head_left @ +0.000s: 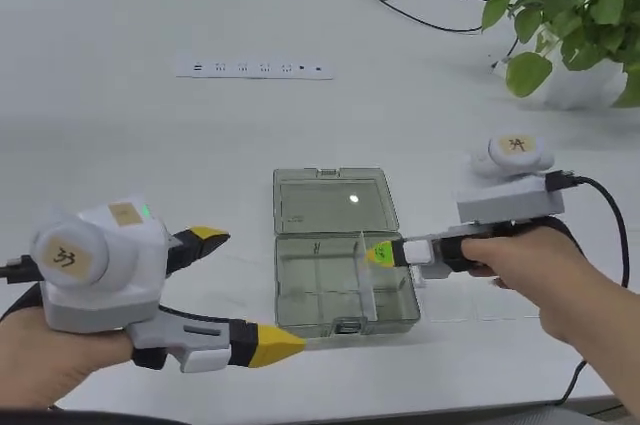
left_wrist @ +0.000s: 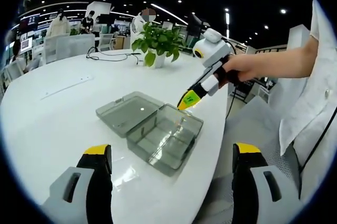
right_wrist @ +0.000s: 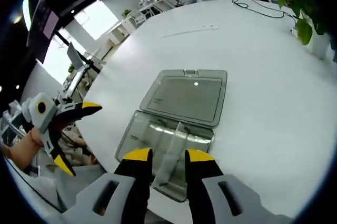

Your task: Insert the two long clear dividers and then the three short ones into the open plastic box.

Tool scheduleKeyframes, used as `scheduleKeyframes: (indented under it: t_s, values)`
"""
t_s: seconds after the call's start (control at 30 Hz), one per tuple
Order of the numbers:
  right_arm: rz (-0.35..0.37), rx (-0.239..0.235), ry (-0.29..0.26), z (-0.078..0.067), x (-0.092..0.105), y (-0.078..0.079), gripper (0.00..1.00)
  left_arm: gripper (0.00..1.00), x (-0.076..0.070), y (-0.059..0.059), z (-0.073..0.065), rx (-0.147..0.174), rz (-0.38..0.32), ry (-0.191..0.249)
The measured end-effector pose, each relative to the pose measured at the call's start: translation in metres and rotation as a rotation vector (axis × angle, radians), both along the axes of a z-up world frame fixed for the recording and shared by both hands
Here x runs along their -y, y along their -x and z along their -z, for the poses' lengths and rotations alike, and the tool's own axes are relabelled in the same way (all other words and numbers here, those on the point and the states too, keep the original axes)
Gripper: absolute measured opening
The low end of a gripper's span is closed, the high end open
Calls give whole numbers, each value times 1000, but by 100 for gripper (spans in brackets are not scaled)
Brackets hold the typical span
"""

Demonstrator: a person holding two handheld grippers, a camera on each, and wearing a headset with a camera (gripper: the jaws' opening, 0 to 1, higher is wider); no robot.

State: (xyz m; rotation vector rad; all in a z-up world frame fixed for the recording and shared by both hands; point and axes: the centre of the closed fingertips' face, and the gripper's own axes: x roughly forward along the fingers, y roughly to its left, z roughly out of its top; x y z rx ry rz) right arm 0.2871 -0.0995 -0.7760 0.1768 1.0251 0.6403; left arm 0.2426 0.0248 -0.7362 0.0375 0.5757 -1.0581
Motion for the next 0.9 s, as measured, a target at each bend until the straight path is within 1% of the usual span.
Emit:
scheduleKeyframes:
  t_s: [0.13,0.17,0.3,0.4,0.5,0.53,0.63,0.7,0.73,0.83,0.87,0.9]
  values:
    - [-32,47,-4,-11,4,3,29,97,-1,0,-3,-1,-20,-2]
    - [-40,60,-9,-13,4,3,31,97,-1,0,-3,1,-24,-2]
    - [-65,77,-30,-22,4,7,37,97,-3,0,-4,2,-44,-10]
    - [-99,108,-37,-28,6,9,40,97,-5,-1,-5,2,-60,-14]
    - [-137,145,-47,-35,7,10,47,97,-6,-1,-6,1,-76,-21]
    - [-153,162,-45,-37,8,10,49,96,-7,-1,-6,0,-80,-24]
    - [-197,192,-38,-40,11,13,54,96,-10,-1,-6,-5,-97,-31]
    - [-215,202,-43,-41,13,16,59,95,-12,-2,-5,-12,-112,-34]
    - [-236,214,-47,-42,14,17,61,95,-13,-2,-5,-9,-119,-35]
    - [-289,248,-42,-44,18,21,67,94,-15,-3,-4,-20,-140,-43]
    - [-298,256,-43,-44,19,22,69,94,-15,-3,-4,-19,-145,-42]
    - [-302,250,-42,-43,21,23,72,94,-15,-4,-4,-20,-150,-42]
